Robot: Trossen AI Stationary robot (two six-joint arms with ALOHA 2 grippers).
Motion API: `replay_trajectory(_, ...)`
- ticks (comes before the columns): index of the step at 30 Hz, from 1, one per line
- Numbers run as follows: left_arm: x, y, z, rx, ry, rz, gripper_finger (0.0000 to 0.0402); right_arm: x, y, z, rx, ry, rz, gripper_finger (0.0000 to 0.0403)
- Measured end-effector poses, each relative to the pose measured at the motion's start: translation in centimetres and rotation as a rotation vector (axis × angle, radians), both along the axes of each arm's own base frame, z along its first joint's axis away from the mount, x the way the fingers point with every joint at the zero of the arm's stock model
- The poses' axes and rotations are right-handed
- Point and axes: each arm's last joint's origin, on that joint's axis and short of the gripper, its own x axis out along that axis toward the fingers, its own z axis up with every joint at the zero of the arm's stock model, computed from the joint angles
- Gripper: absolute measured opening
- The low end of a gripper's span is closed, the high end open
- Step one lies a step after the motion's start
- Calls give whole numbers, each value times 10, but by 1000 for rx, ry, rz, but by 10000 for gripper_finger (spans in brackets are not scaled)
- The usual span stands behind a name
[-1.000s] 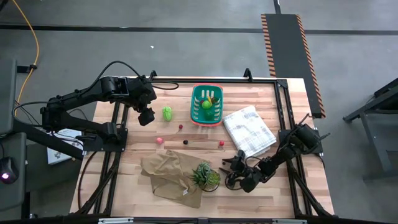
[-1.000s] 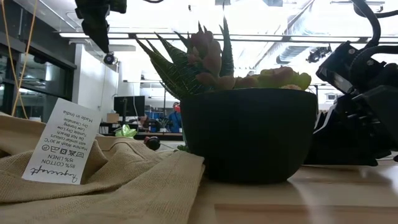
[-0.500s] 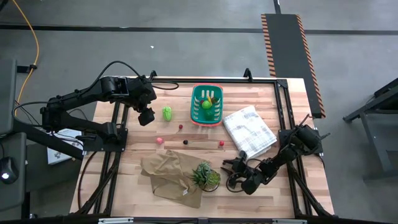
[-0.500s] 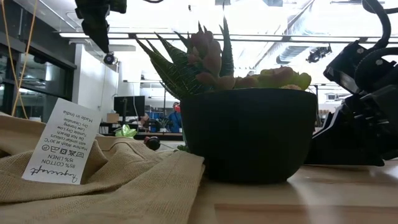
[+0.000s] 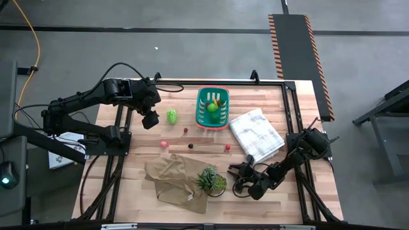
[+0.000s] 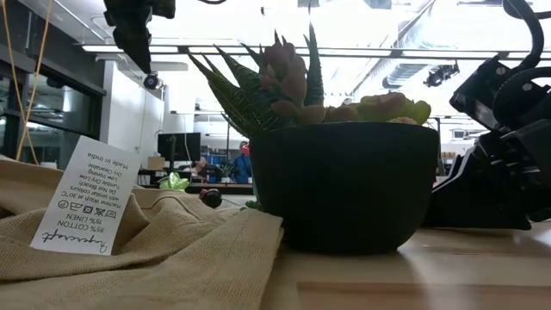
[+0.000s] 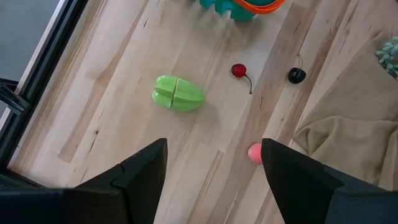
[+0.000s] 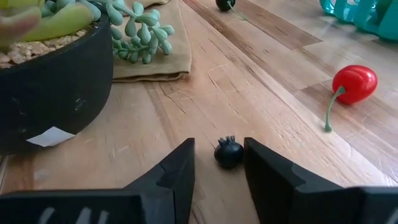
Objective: Pick and placing Produce into tupperware
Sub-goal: Put the blueberry into the green basket
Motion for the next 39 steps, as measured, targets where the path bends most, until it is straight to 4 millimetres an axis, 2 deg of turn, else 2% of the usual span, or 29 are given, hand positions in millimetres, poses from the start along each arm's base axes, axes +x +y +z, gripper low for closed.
replay_trajectory(31,0,0,0,0,0,0,248,1,0,1,4,-20,-7,54)
replay_trajectory(39,0,0,0,0,0,0,248,1,1,19,-38,-15,35,53)
